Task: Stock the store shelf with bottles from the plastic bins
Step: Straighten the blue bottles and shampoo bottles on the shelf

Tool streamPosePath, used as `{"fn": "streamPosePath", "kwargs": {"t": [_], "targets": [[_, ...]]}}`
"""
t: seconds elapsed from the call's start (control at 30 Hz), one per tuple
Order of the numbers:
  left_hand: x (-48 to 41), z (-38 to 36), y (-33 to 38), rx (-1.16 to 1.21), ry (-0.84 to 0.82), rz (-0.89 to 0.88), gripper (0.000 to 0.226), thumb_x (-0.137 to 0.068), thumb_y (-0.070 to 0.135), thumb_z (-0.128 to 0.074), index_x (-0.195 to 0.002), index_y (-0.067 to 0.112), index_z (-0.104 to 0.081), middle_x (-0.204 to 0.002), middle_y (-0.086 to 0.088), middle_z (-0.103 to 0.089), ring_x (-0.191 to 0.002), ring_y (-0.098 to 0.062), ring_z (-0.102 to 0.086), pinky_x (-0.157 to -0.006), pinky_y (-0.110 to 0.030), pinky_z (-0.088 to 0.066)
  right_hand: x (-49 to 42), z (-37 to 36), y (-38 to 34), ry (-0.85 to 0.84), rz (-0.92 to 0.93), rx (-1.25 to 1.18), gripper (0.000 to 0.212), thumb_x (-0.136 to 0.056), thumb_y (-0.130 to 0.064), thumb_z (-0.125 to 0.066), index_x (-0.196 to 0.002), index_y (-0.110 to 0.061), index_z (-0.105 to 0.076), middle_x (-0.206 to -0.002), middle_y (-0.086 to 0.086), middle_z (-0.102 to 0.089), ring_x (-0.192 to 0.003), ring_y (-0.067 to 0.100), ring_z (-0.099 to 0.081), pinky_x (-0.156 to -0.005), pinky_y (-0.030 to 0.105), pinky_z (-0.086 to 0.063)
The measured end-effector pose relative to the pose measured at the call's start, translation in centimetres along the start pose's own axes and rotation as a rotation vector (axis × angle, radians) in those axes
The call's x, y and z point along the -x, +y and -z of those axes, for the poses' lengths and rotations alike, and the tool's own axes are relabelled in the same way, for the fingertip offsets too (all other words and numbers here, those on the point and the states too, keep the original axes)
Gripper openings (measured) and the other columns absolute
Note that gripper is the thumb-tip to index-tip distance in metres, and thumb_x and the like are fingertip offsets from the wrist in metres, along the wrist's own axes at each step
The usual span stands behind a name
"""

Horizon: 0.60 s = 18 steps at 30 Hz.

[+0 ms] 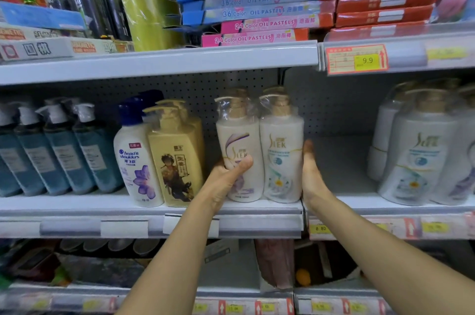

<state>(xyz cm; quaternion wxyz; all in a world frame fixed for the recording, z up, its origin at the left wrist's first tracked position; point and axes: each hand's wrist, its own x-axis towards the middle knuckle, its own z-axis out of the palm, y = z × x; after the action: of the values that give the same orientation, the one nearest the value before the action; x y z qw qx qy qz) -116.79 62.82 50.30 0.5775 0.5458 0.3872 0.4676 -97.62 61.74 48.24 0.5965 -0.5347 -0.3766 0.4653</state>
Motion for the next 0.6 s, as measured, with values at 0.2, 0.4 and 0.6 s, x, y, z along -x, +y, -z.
{"fn": "streamPosePath", "kwargs": {"t": [0.2, 0.4, 0.6], "targets": [[-0.31, 0.43, -0.58, -0.019, -0.036, -0.014, 0.067, -0.045, 0.068, -0.086, -0.084, 0.017, -0.066, -0.067, -0.001, -0.063, -0.069, -0.014, -0.059, -0.081, -0.032, -0.052, 0.65, -0.16, -0.24, 0.029, -0.013, 0.002, 0.117, -0.039, -0.109, -0.031, -0.127, -0.038, -0.063, -0.126, -0.002, -0.067, -0.119, 0.022, -0.061, -0.11, 0.05, -0.042], [-0.21, 0.42, -0.51, -0.003, -0.043, -0.023, 0.055, -0.049, 0.061, -0.078, -0.084, 0.021, -0.065, -0.058, 0.007, -0.053, -0.058, -0.009, -0.046, -0.062, -0.023, -0.041, 0.1, 0.03, 0.16, 0.1, -0.011, -0.005, 0.113, -0.042, -0.109, -0.033, -0.126, -0.039, -0.064, -0.126, -0.002, -0.068, -0.119, 0.023, -0.061, -0.11, 0.05, -0.041], [0.38, 0.22, -0.15, 0.012, -0.061, -0.013, 0.039, -0.058, 0.052, -0.078, -0.073, 0.021, -0.059, -0.052, 0.008, -0.05, -0.05, -0.006, -0.043, -0.049, -0.018, -0.036, 0.38, -0.2, -0.54, 0.075, -0.006, -0.055, 0.122, -0.03, -0.108, -0.04, -0.123, -0.034, -0.067, -0.125, 0.001, -0.069, -0.117, 0.025, -0.063, -0.107, 0.051, -0.044]]}}
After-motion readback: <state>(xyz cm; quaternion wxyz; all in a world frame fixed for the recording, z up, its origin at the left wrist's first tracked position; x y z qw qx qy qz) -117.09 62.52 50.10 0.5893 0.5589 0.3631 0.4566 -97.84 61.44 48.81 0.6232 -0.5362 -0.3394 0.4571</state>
